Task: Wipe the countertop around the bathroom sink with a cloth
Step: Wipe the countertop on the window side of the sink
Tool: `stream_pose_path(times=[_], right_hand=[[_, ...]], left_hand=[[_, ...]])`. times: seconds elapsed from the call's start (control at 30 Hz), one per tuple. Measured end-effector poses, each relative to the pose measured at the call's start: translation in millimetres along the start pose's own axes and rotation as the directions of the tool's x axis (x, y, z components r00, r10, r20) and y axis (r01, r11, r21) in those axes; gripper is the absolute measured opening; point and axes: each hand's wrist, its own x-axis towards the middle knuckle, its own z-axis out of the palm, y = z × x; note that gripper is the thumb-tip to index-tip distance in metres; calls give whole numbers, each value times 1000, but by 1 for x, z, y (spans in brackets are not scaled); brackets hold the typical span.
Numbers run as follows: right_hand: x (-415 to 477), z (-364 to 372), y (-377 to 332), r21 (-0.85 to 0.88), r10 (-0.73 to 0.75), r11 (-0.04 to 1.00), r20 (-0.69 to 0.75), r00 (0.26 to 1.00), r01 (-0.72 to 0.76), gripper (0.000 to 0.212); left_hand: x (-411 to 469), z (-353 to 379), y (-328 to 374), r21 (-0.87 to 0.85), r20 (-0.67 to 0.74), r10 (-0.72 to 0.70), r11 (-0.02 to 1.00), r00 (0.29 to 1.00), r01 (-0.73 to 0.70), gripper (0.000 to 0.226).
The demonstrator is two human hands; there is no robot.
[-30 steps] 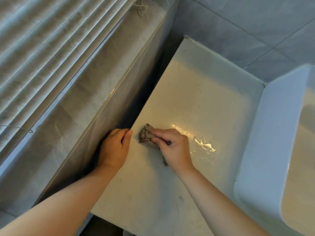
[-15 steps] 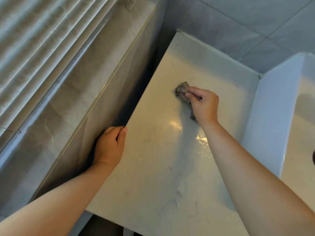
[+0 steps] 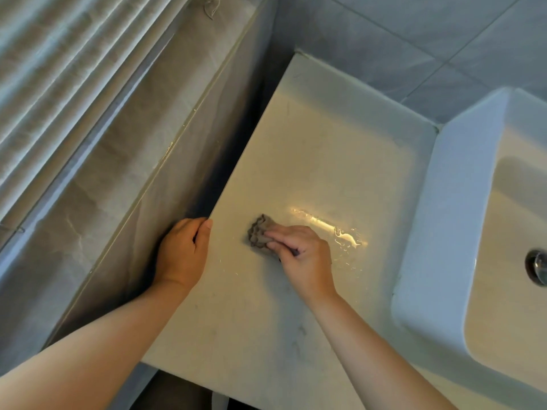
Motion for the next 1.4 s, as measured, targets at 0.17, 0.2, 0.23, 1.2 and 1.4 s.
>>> stream_pose_path(times=[0.17,0.2,0.23,1.2,1.4], right_hand=[[4,-29,-15,244,187,955,-67,980,-165,27],[11,-39,-18,273,205,947,-120,971,-167,26],[20,-50,-19,285,213,946,-176,961,-158,26],[-26,-40,-2,203,227,958,-103,968,-203,28],[22,-104,8,248,297,945,-379,877,-213,24]], left_hand=[[0,1,1,18,-14,14,1000,1000,-14,32],[0,1,0,22,-15,17,1000,1000,-17,32],[0,2,0,24,-15,21,1000,1000,-20,33],[-1,-1,1,50,15,20,999,1000,-21,36],[-5,-12,16,26,34,40,999,999,-41,40]])
